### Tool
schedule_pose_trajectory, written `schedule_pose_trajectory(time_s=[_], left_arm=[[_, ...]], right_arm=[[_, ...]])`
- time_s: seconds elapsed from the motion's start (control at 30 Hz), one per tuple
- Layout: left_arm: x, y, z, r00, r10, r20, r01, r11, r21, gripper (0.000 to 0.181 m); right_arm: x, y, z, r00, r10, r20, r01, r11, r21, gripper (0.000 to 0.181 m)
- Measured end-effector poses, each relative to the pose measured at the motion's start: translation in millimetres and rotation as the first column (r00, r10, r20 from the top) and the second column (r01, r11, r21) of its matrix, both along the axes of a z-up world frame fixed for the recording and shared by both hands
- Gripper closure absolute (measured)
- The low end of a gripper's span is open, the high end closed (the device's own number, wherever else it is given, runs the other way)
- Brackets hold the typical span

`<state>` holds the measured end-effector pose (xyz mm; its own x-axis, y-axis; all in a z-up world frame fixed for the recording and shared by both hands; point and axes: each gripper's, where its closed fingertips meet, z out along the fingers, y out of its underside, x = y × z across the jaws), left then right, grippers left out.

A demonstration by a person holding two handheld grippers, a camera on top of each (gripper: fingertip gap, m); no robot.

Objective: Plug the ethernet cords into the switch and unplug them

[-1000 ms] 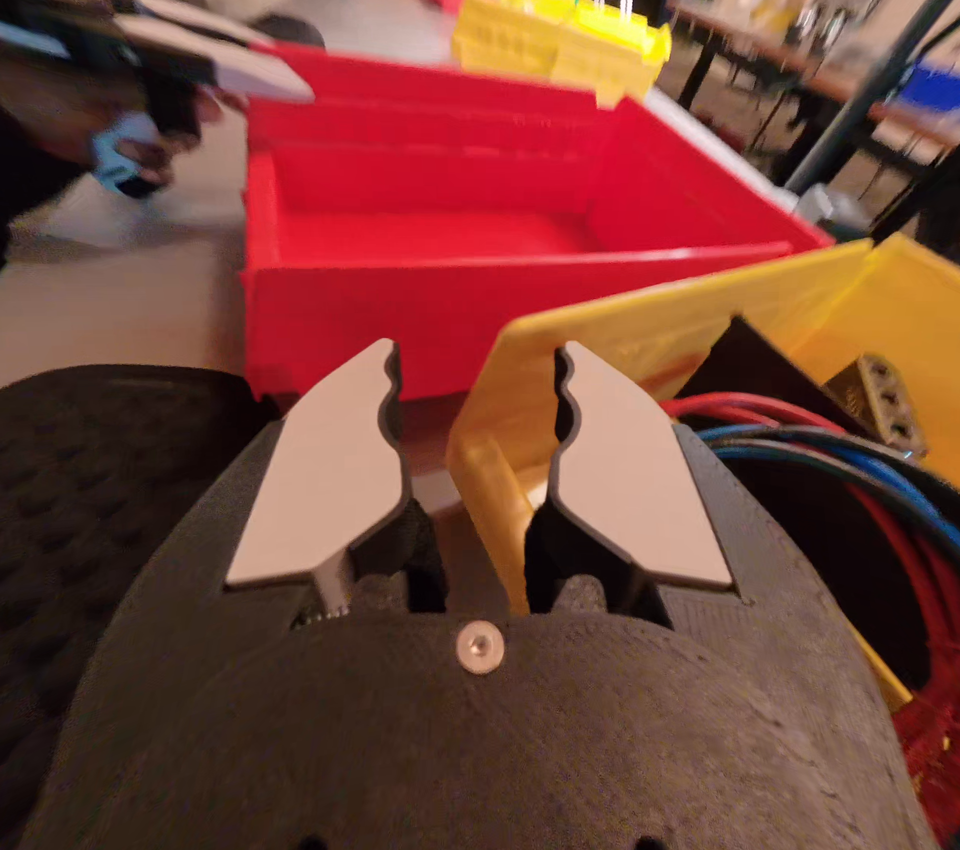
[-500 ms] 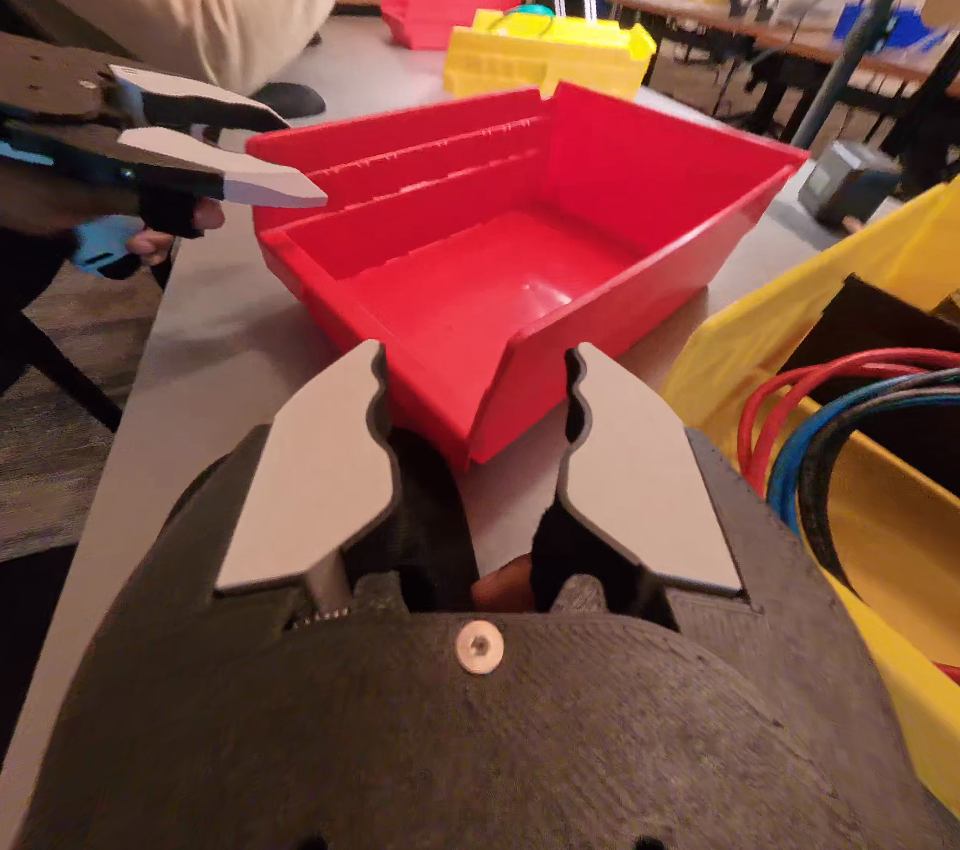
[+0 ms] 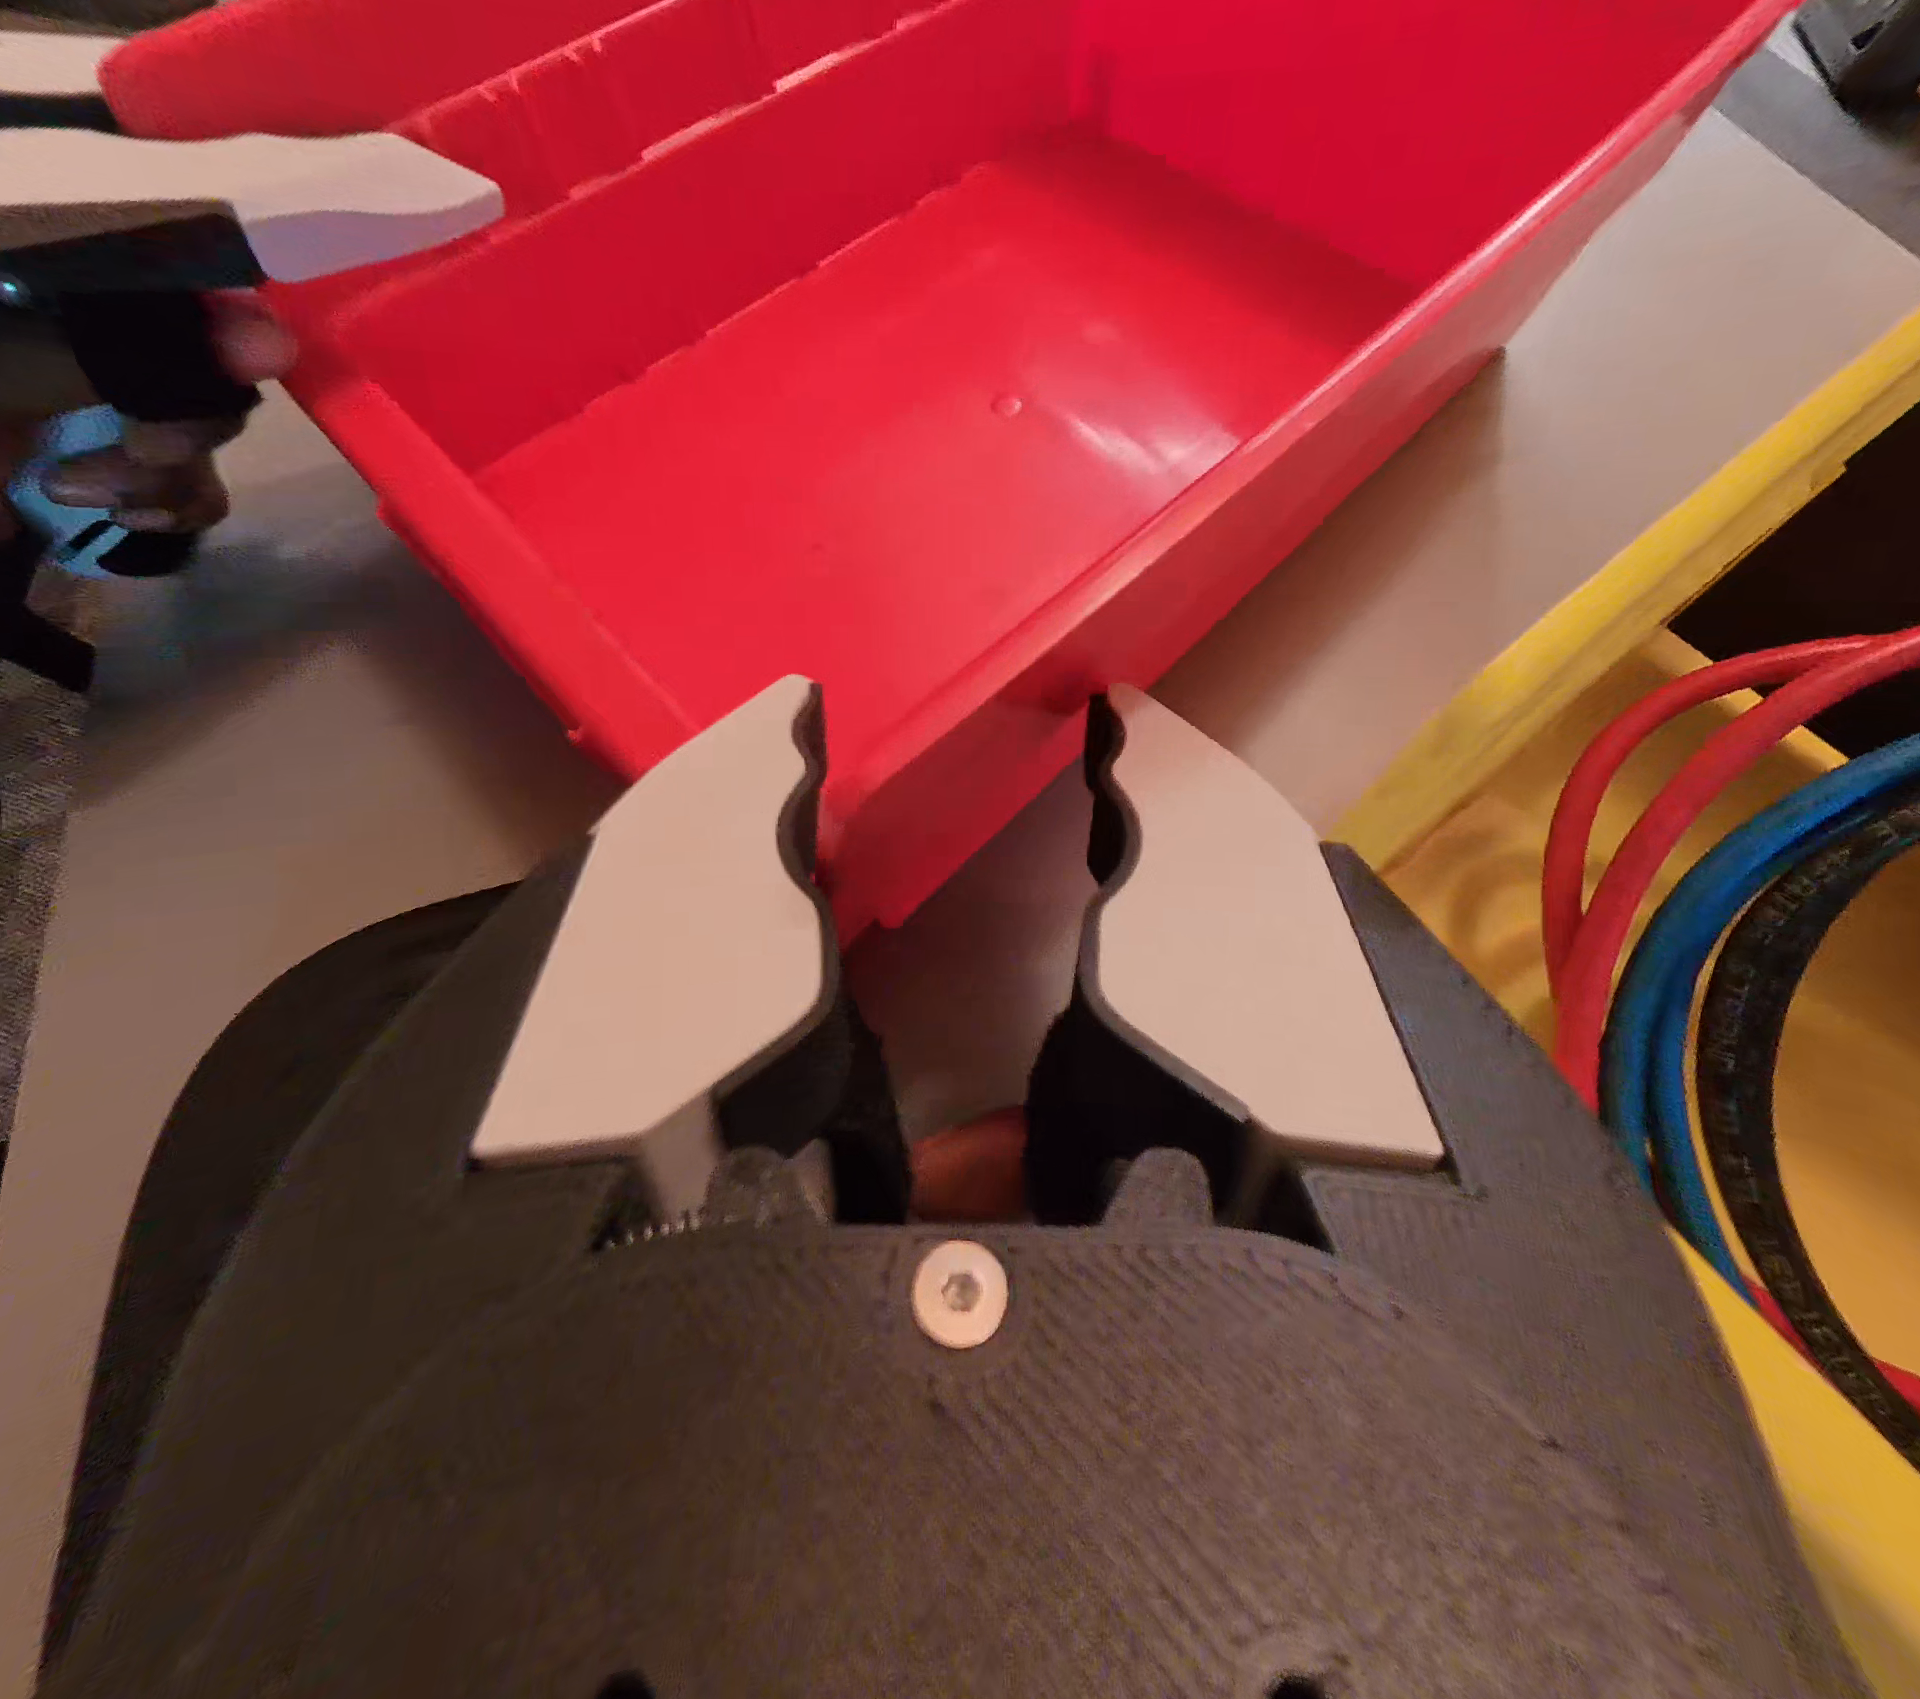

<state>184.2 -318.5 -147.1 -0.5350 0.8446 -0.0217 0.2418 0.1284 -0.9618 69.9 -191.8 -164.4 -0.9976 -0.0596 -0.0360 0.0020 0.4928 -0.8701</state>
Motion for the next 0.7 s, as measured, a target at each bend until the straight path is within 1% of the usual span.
schedule_pose_trajectory(time_s=[0.03,0.1,0.17,0.23,0.33,0.43,0.5,0.6,0.7], left_arm=[[1.4,-0.8,1.0,0.999,0.028,0.017,-0.027,0.999,-0.034,0.171],[3.3,0.6,7.9,0.997,0.079,0.015,-0.077,0.993,-0.085,0.172],[5.9,4.2,21.4,0.994,0.111,-0.003,-0.111,0.984,-0.139,0.172],[10.9,7.8,42.3,0.988,0.151,-0.040,-0.156,0.963,-0.220,0.174],[16.1,21.3,77.8,0.978,0.158,-0.137,-0.193,0.936,-0.294,0.174],[13.4,41.8,111.6,0.959,0.126,-0.253,-0.212,0.913,-0.348,0.173],[5.5,57.8,134.3,0.945,0.087,-0.317,-0.209,0.902,-0.377,0.173],[-21.1,86.7,168.9,0.933,-0.015,-0.359,-0.151,0.891,-0.429,0.172],[-58.3,125.0,198.1,0.919,-0.142,-0.368,-0.056,0.876,-0.480,0.171]], right_arm=[[-1.3,-1.6,-0.4,1.000,-0.004,-0.017,0.004,1.000,0.003,0.137],[-8.7,-4.6,0.9,0.994,-0.043,-0.101,0.041,0.999,-0.019,0.147],[-11.7,-6.2,3.1,0.979,-0.056,-0.194,0.048,0.998,-0.045,0.153],[-8.7,-6.3,11.5,0.976,-0.058,-0.212,0.040,0.995,-0.091,0.154],[-9.8,-2.0,41.1,0.974,-0.082,-0.211,0.037,0.978,-0.206,0.155],[-19.4,13.0,81.9,0.958,-0.142,-0.250,0.053,0.942,-0.331,0.158],[-28.8,30.5,108.3,0.938,-0.194,-0.289,0.067,0.916,-0.396,0.159],[-50.5,67.6,142.7,0.899,-0.290,-0.327,0.112,0.875,-0.470,0.159],[-78.8,115.4,167.0,0.855,-0.395,-0.335,0.185,0.836,-0.516,0.160]])
